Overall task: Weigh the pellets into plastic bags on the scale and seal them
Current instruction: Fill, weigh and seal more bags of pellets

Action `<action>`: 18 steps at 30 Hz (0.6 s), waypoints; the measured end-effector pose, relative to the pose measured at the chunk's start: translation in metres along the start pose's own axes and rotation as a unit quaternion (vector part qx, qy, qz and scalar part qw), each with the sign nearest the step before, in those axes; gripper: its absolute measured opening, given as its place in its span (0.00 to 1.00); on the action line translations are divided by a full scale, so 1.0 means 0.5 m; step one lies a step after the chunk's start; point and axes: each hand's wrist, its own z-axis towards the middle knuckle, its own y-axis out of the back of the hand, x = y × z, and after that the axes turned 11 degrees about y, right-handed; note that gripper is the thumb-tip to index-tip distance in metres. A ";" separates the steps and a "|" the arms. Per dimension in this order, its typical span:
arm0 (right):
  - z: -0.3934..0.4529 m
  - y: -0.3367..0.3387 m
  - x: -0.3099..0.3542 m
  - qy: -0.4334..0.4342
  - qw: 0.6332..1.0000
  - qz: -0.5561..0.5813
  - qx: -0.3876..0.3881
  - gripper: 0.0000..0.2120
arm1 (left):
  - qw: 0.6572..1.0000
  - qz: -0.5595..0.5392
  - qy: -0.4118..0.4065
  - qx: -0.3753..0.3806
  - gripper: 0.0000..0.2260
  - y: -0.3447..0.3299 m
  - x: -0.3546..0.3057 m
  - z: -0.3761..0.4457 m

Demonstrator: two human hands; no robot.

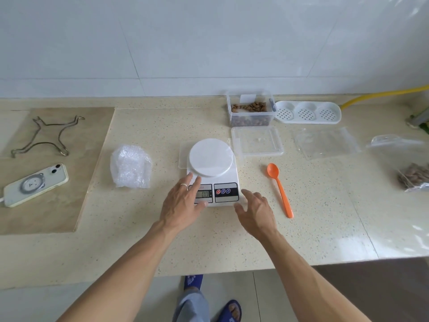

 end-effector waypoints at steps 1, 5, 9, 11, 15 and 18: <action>-0.003 0.007 -0.009 -0.017 0.999 0.020 -0.034 0.23 | 1.000 0.000 -0.016 -0.006 0.33 0.008 -0.015 0.007; -0.010 0.047 -0.064 -0.104 0.980 0.073 -0.154 0.20 | 0.997 -0.008 -0.078 -0.010 0.32 0.033 -0.086 0.054; -0.016 0.085 -0.136 -0.218 0.943 0.096 -0.234 0.19 | 0.990 -0.008 -0.143 -0.001 0.30 0.025 -0.159 0.122; -0.018 0.090 -0.163 -0.265 0.929 0.100 -0.238 0.20 | 0.986 -0.003 -0.167 0.008 0.29 0.013 -0.187 0.151; -0.004 0.071 -0.174 -0.296 0.927 0.109 -0.204 0.19 | 0.979 0.003 -0.204 0.030 0.29 -0.003 -0.216 0.198; 0.025 0.056 -0.155 -0.302 0.930 0.081 -0.193 0.17 | 0.976 0.005 -0.214 0.040 0.29 0.000 -0.213 0.238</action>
